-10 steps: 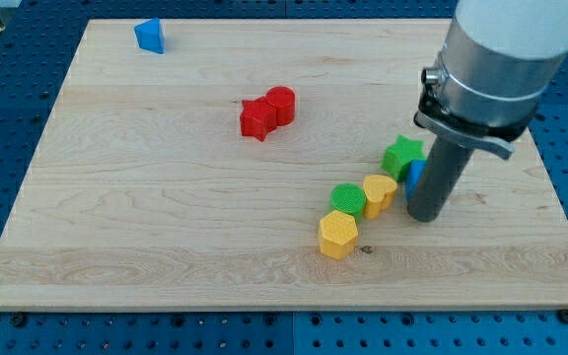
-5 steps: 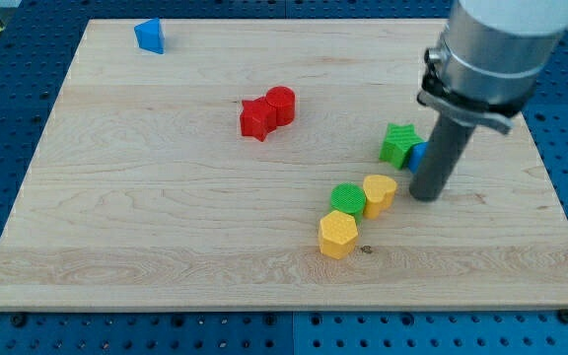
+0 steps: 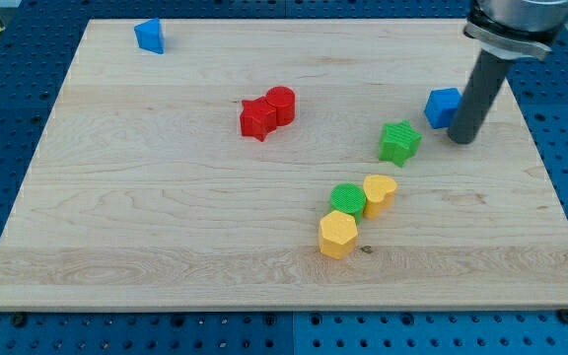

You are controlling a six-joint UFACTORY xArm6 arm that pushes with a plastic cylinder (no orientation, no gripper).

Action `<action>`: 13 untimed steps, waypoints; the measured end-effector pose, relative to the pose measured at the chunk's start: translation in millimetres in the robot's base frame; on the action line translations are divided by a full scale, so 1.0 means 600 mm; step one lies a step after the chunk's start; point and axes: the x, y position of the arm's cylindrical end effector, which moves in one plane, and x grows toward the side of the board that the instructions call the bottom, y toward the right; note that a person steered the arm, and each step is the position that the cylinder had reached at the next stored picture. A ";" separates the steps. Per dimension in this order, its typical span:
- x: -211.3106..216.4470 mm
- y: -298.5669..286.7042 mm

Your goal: Push the blue cube above to the red circle

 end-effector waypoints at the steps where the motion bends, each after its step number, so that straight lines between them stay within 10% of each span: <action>1: -0.016 0.033; 8: -0.228 -0.258; 11: -0.129 -0.144; 13: -0.151 -0.254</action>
